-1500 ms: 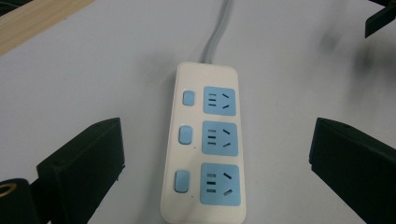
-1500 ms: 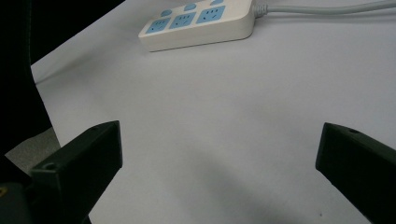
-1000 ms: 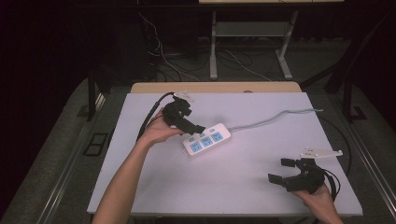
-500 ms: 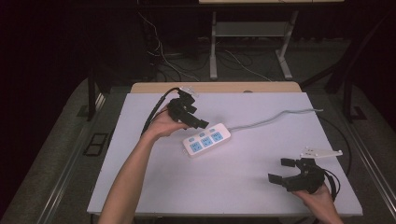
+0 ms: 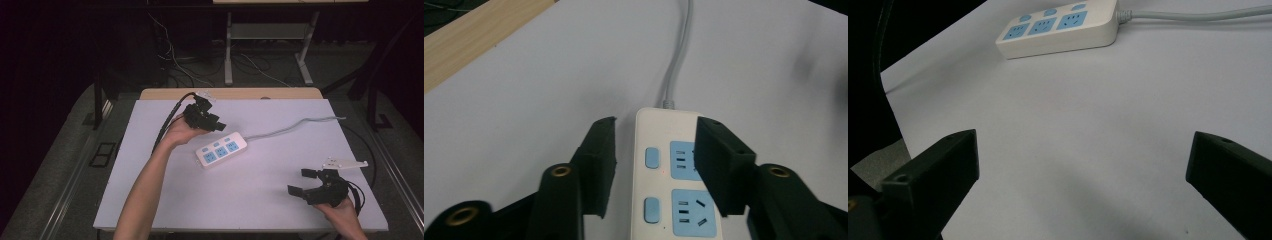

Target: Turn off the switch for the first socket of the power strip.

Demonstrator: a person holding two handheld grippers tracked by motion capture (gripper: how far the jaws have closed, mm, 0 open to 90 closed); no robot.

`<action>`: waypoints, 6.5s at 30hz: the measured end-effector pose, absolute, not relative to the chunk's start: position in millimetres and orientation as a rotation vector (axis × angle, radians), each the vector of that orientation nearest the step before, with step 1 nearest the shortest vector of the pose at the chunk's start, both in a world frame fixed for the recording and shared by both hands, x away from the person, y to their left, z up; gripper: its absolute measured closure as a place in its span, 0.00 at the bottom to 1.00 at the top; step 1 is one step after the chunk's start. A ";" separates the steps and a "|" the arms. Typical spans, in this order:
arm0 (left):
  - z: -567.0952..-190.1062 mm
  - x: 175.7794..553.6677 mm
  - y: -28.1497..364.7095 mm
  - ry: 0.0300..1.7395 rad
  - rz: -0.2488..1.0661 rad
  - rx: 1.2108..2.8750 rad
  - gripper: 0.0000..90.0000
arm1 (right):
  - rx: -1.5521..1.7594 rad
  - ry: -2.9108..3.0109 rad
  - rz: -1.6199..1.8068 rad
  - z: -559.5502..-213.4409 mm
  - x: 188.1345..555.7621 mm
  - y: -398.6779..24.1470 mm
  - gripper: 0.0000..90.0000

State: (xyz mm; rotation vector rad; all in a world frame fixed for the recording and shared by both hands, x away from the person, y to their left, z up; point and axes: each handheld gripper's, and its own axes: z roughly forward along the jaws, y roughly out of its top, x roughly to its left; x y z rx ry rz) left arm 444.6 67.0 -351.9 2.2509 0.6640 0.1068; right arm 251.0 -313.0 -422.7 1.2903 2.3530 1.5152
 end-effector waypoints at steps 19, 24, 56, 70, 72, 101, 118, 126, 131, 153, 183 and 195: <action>-375.8 455.0 55.9 0.711 0.029 2.289 0.99 | 1.284 2.354 1.511 -422.2 251.3 -313.5 0.01; -381.6 455.5 51.2 0.708 0.019 2.304 0.99 | 1.284 2.352 1.511 -422.0 251.1 -314.3 0.01; -409.6 461.3 38.7 0.728 -0.048 2.322 0.99 | 1.289 2.355 1.524 -422.4 251.1 -318.4 0.01; -414.0 458.1 33.1 0.724 -0.046 2.330 0.99 | 1.287 2.355 1.521 -422.6 251.2 -318.4 0.01; -413.1 456.6 31.4 0.712 -0.025 2.344 0.99 | 1.288 2.354 1.522 -422.5 251.0 -318.4 0.01; -410.0 455.5 29.4 0.751 0.005 2.414 1.00 | 1.281 2.339 1.547 -421.5 251.5 -320.9 0.00; -409.8 457.4 32.5 0.792 -0.030 2.391 0.99 | 1.284 2.329 1.553 -420.7 251.3 -323.1 0.01; -398.0 451.6 36.7 0.725 0.097 2.372 0.99 | 1.309 2.293 1.570 -419.6 251.4 -328.4 0.01; -392.9 451.9 45.7 0.743 0.089 2.359 0.99 | 1.314 2.284 1.573 -419.0 250.9 -330.2 0.01; -363.9 433.9 97.2 0.803 0.099 2.182 0.99 | 1.313 2.285 1.559 -420.1 251.4 -328.9 0.01; -342.9 377.6 155.5 0.831 0.115 2.015 0.18 | 1.322 2.290 1.554 -421.7 251.5 -325.9 0.01; -350.2 344.0 166.6 0.833 0.155 1.976 0.00 | 1.315 2.293 1.555 -421.6 251.5 -325.1 0.01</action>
